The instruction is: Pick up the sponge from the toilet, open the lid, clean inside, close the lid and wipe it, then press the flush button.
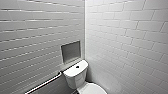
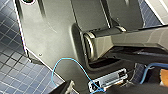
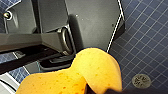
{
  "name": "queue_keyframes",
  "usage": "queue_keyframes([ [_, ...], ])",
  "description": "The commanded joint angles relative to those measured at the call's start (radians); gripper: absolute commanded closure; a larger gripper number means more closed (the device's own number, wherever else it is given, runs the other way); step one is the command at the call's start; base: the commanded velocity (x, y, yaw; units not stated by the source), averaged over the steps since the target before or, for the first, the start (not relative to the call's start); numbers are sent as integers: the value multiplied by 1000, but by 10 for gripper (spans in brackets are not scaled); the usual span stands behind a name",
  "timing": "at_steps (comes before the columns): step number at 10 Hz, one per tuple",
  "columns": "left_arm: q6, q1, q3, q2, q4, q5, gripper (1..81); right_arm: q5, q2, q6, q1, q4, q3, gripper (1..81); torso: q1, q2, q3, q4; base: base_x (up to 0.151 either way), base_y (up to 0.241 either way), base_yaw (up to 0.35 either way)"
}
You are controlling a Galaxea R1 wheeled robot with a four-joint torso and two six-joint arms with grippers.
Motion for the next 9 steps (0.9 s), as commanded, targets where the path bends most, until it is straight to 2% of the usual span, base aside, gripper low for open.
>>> queue_keyframes([
  [1, -1, -40, 3, 1, -7, 66, 10, -141, 1, -238, 66, 195, 23, 811, 0, 0, 0, 0, 0, 0, 0],
  [2, -1, -43, -1, -5, -7, 57, 10, -152, -5, -433, 77, 356, 37, 811, 0, 0, 0, 0, 0, 0, 0],
  [4, -2, -77, -24, -2, -10, 66, 10, -156, -4, -727, 89, 588, 46, 811, 0, 0, 0, 0, 0, 0, 0],
  [5, -4, -80, -37, -4, -13, 57, 10, -162, -4, -772, 97, 677, 43, 811, 0, 0, 0, 0, 0, 0, 0],
  [6, -2, -80, -34, -7, -12, 50, 10, -164, -1, -777, 105, 674, 44, 811, 0, 0, 0, 0, 0, 0, 0],
  [8, -1, -80, -20, -15, -9, 7, 10, -261, 10, -778, 126, 678, 34, 811, 0, 0, 0, 0, 0, 0, 0],
  [9, 1, -74, 2, -27, -7, 0, 10, -239, -10, -774, 122, 687, 42, 811, 0, 0, 0, 0, 0, 0, 0],
])
